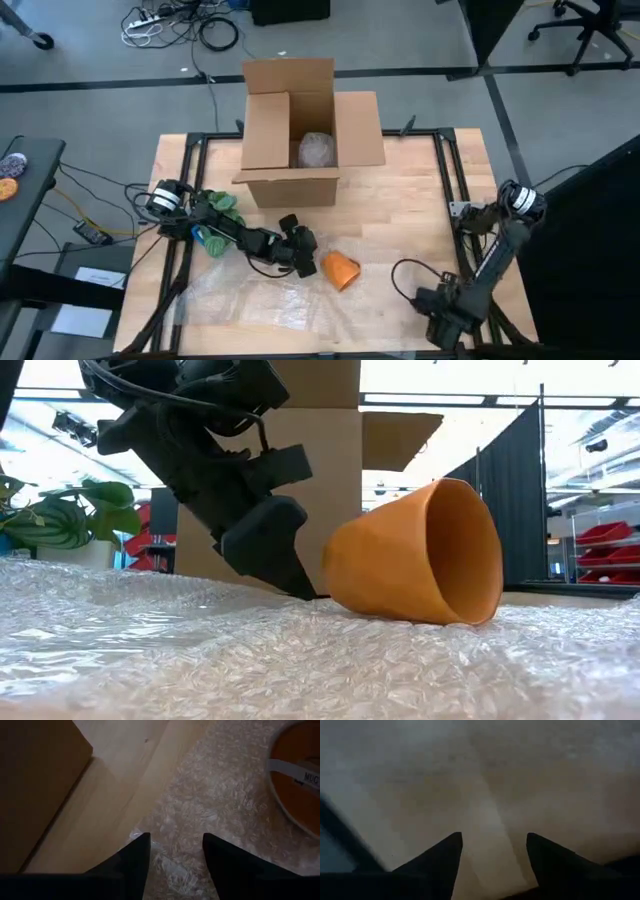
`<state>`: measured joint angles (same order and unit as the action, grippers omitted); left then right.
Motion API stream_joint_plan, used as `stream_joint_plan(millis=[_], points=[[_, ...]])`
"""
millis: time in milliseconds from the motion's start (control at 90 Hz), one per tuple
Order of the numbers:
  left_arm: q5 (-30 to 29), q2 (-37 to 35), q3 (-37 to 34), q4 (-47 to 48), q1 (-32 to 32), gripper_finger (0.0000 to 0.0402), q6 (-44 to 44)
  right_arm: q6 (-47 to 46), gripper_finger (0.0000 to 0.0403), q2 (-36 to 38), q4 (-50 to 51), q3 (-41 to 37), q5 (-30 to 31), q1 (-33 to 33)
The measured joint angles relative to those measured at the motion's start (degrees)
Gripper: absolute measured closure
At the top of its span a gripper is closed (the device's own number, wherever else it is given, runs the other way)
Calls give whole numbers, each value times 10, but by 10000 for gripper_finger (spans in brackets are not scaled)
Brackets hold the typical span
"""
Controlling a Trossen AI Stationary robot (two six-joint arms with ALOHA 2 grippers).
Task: Wrap mug
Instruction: Wrap the orange mug with the bubble wrap
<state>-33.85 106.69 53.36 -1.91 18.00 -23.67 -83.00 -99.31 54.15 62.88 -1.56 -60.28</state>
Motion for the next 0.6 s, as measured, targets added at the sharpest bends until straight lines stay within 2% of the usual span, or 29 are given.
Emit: stream_joint_plan(millis=[167, 311, 500, 600], points=[[0, 0, 0, -9, 0, 234, 9, 16, 207, -39, -59, -13, 16, 18], [0, 0, 0, -18, 0, 234, 12, 58, 208, -44, -94, -9, 25, 54], [0, 0, 0, -31, 0, 234, 12, 162, 208, -41, -154, 9, 147, 99], [0, 0, 0, -34, 0, 234, 12, 235, 208, -44, -225, 8, 194, 123]])
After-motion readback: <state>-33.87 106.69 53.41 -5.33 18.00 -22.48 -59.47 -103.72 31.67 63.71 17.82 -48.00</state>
